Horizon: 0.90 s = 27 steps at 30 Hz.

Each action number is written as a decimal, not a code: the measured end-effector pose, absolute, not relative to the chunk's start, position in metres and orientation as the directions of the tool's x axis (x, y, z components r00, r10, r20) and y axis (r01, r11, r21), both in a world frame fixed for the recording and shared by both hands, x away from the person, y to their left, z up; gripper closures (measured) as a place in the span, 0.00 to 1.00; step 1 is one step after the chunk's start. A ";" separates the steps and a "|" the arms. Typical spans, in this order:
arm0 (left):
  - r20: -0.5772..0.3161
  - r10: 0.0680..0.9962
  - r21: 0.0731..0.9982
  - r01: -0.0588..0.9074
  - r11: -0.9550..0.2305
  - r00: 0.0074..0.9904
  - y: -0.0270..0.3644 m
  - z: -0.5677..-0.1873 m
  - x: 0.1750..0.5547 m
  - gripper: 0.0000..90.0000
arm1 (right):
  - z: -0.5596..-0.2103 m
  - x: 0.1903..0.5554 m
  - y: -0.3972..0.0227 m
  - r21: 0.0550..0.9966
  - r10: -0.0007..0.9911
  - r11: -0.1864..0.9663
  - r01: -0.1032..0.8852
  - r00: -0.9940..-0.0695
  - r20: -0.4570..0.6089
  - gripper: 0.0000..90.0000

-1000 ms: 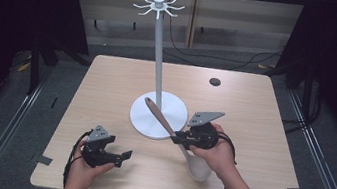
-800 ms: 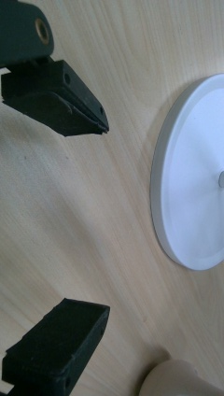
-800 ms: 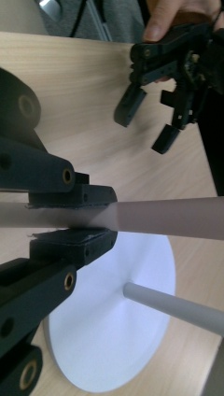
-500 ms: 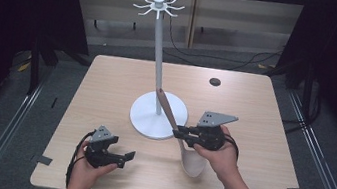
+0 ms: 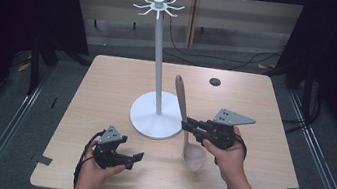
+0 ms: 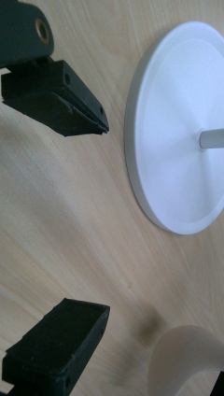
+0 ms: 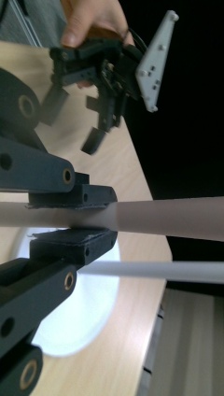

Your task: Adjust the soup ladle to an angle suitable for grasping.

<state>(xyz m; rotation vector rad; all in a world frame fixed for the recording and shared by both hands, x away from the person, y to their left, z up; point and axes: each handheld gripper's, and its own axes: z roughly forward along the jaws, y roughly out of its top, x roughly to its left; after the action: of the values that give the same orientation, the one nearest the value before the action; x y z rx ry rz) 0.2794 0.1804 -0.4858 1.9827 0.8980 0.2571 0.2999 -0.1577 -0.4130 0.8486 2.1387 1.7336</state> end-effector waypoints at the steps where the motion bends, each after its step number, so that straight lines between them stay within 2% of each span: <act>1: -0.177 0.683 0.812 0.498 -0.306 0.709 0.181 -0.487 0.279 0.12 | -0.410 0.301 -0.158 0.957 0.593 0.112 0.268 -0.791 0.152 0.88; 6: -0.176 0.684 0.808 0.501 -0.311 0.708 0.184 -0.488 0.279 0.12 | -0.395 0.306 -0.160 0.964 0.636 0.099 0.246 -0.761 0.129 0.88; 27: -0.183 0.697 0.805 0.513 -0.299 0.693 0.191 -0.489 0.278 0.12 | -0.354 0.319 -0.159 0.974 0.684 0.087 0.209 -0.724 0.094 0.88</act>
<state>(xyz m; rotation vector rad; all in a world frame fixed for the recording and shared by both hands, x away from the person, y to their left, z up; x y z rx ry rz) 0.2785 0.1907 -0.4890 1.9719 0.9330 0.2488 0.3190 -0.1588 -0.3543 0.8787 1.9866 1.6731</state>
